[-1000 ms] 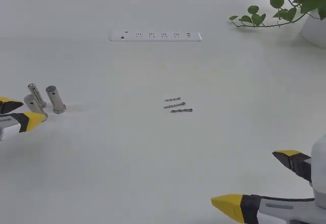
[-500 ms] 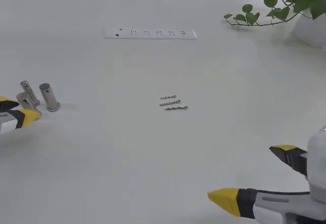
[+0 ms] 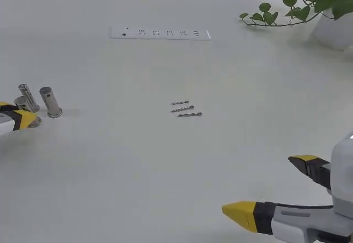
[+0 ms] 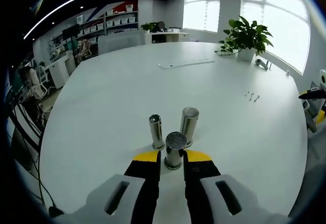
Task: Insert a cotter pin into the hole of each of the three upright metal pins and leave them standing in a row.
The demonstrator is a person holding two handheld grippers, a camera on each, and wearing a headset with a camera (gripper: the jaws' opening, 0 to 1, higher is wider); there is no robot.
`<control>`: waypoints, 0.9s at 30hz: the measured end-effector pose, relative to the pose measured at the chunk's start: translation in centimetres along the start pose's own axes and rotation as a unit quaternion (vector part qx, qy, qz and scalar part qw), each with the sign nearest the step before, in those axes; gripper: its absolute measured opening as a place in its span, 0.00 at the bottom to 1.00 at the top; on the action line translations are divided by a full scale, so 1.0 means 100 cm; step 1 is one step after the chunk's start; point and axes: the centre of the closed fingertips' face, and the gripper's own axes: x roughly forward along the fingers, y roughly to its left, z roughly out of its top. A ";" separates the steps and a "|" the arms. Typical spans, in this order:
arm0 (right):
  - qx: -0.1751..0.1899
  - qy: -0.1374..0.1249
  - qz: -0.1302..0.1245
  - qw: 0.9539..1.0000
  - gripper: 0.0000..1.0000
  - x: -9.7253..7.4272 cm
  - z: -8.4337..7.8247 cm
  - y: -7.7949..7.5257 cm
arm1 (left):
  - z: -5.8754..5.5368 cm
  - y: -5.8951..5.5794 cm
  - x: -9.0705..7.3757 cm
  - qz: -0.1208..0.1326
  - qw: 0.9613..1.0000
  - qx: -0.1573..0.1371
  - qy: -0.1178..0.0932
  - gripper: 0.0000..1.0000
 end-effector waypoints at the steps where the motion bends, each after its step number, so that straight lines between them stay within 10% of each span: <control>1: -0.001 0.001 0.000 1.000 0.99 0.000 0.000 0.000 | 0.000 -0.001 0.001 -0.001 1.000 0.000 -0.001 0.15; 24: 0.006 -0.006 0.006 1.000 0.99 0.002 0.000 0.009 | 0.002 -0.001 0.005 -0.001 1.000 -0.018 -0.004 0.11; 27: 0.007 -0.006 0.008 1.000 0.99 0.002 0.000 0.010 | 0.000 -0.004 0.003 -0.007 1.000 0.023 0.000 0.11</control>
